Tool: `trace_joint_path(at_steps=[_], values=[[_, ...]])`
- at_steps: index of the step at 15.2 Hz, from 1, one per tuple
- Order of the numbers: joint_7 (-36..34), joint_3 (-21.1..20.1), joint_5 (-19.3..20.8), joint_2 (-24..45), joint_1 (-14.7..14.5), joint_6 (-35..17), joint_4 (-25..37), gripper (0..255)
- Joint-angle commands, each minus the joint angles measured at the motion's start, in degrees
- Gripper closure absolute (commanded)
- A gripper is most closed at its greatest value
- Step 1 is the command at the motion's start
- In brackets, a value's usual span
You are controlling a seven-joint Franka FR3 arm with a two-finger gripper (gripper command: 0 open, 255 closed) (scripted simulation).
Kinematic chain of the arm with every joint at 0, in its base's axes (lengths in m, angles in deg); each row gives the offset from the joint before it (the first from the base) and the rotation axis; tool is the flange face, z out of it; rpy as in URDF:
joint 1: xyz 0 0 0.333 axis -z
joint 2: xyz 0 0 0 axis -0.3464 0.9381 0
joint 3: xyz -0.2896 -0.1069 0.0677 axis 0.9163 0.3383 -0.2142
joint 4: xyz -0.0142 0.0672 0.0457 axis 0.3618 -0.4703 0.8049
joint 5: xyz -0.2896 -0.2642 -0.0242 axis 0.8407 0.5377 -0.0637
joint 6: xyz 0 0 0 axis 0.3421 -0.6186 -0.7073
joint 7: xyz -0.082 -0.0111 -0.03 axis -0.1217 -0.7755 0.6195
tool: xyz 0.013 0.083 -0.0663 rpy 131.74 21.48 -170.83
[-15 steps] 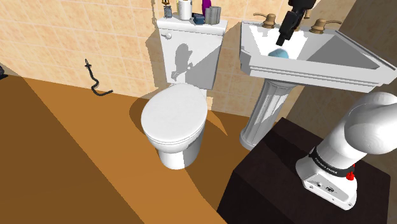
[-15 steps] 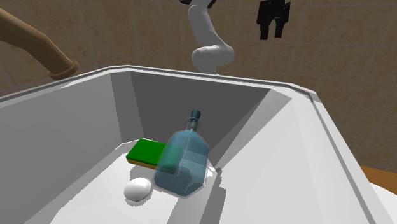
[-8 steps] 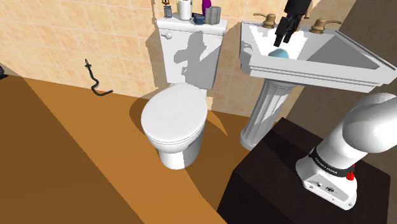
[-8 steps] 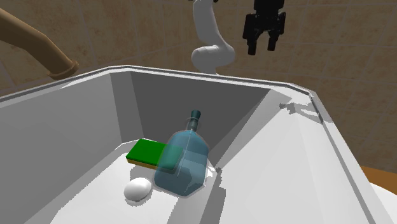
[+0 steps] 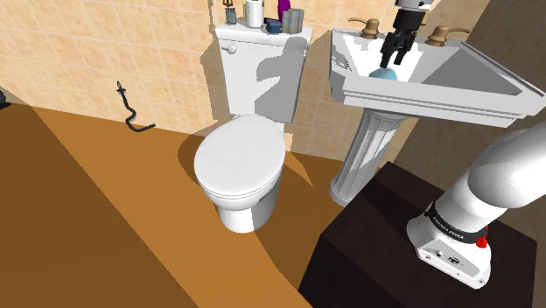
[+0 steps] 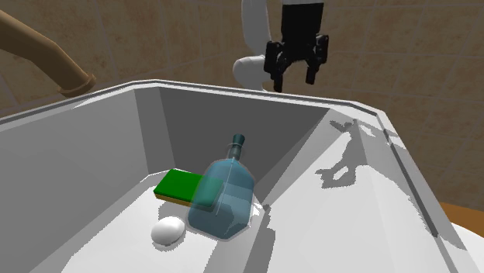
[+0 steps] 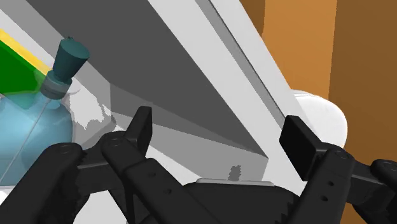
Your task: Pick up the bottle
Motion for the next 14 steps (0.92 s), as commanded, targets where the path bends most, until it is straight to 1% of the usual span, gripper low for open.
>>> trace_joint_path(at_steps=[1, 5, 9, 13, 14], values=[[1.0, 1.8, -0.7, 3.6, 0.7, -1.1, 1.6, 0], [3.6, 5.4, -2.6, 10.7, 2.5, -1.9, 5.7, 0], [6.6, 8.6, -5.4, 18.3, 4.8, -2.2, 10.3, 0], [9.5, 11.0, -8.8, 26.3, 7.9, -1.9, 15.7, 0], [9.6, 11.0, -8.9, 26.6, 8.1, -1.8, 15.9, 0]])
